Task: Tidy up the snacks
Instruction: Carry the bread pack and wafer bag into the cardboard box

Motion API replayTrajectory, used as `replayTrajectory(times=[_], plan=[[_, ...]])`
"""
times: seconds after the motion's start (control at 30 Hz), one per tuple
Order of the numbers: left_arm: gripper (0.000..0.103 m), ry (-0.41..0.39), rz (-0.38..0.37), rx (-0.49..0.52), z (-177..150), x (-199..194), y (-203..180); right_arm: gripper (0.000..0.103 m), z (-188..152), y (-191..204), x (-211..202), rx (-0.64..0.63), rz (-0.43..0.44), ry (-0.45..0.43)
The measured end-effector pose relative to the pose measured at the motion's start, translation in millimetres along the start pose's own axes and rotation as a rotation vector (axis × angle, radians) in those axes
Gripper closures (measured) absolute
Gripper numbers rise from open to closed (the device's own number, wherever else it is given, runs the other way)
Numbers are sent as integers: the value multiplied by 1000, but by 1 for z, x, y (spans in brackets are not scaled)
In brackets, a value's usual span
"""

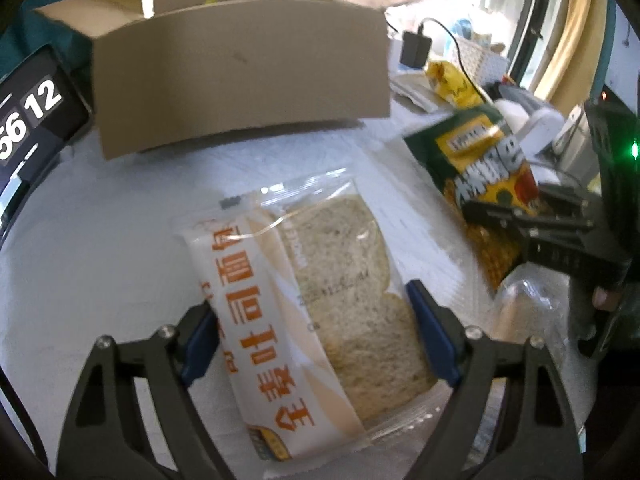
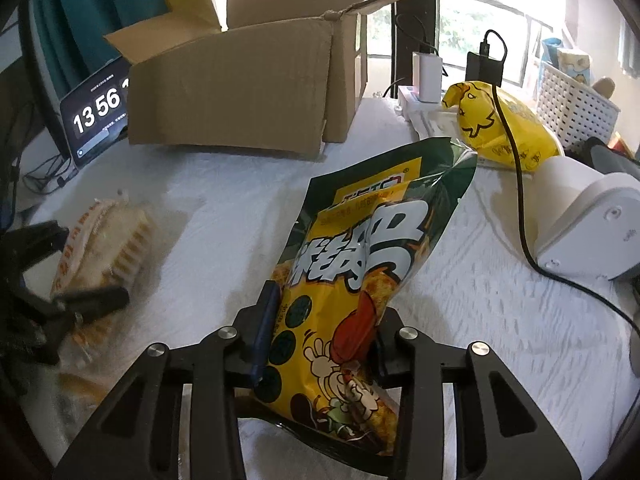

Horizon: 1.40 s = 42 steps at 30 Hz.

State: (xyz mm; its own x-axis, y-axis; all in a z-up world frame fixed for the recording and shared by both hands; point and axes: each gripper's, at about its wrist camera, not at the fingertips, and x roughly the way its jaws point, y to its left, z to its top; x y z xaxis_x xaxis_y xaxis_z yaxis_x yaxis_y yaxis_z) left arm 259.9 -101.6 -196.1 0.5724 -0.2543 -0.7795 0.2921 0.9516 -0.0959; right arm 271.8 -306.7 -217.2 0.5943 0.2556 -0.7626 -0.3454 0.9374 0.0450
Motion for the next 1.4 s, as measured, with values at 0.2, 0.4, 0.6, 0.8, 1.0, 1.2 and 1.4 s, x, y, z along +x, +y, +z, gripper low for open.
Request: replayTrajectory(times=[0.2, 0.4, 0.6, 0.8, 1.0, 1.2, 1.4], plan=[[17, -39, 1, -36, 1, -14, 20, 62, 7, -1, -9, 10, -31, -21], [17, -74, -8, -39, 3, -31, 31, 63, 32, 4, -34, -11, -43, -89], [17, -109, -6, -53, 11, -45, 39, 63, 58, 17, -50, -47, -27, -140], [17, -148, 4, -75, 22, -61, 55, 63, 83, 30, -54, -94, -15, -176], [17, -206, 12, -97, 36, -79, 69, 63, 108, 36, -50, -120, -32, -199], [17, -274, 34, -93, 57, -94, 84, 63, 136, 40, -50, -155, -51, -234], [17, -320, 44, -84, 80, -104, 95, 63, 173, 45, -55, -187, -59, -288]])
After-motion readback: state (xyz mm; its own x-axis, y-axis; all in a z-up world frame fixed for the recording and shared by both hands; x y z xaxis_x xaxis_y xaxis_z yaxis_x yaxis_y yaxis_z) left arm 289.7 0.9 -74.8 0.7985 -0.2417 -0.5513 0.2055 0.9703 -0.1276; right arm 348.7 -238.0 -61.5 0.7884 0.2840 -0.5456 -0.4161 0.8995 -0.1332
